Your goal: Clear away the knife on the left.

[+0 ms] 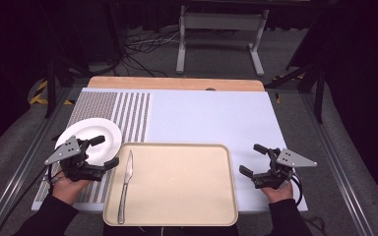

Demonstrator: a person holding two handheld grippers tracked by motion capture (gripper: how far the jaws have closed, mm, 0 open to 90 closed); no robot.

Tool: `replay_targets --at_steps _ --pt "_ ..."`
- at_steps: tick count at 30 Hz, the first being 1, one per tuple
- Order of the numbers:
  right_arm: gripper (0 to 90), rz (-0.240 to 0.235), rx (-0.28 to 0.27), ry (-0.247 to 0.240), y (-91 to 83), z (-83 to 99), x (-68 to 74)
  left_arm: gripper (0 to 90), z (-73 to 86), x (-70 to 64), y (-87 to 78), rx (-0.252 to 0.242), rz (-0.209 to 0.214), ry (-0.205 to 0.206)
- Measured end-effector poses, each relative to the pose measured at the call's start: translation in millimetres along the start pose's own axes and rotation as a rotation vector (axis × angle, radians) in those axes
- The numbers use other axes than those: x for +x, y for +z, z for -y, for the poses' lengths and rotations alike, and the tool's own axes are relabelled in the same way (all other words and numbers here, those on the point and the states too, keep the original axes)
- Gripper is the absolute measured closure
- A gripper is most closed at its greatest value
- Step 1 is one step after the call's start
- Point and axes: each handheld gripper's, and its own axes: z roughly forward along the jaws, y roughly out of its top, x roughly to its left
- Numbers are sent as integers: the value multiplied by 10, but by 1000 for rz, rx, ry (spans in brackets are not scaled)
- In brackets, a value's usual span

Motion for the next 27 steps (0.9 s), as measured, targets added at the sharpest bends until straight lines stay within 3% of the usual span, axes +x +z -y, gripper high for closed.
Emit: replay_targets --at_steps 8,14,24,27 --pt "7 5 -7 -2 -13 -4 -2 26 52 5 -76 -36 -3 -2" --pt "7 8 -11 -10 -25 -7 -4 25 68 17 -79 -25 -9 7" --pt "7 11 -16 -11 -30 -10 6 25 92 14 -90 -35 1 -17" --pt "7 11 -14 -10 -25 -10 9 25 91 22 -92 -35 1 4"
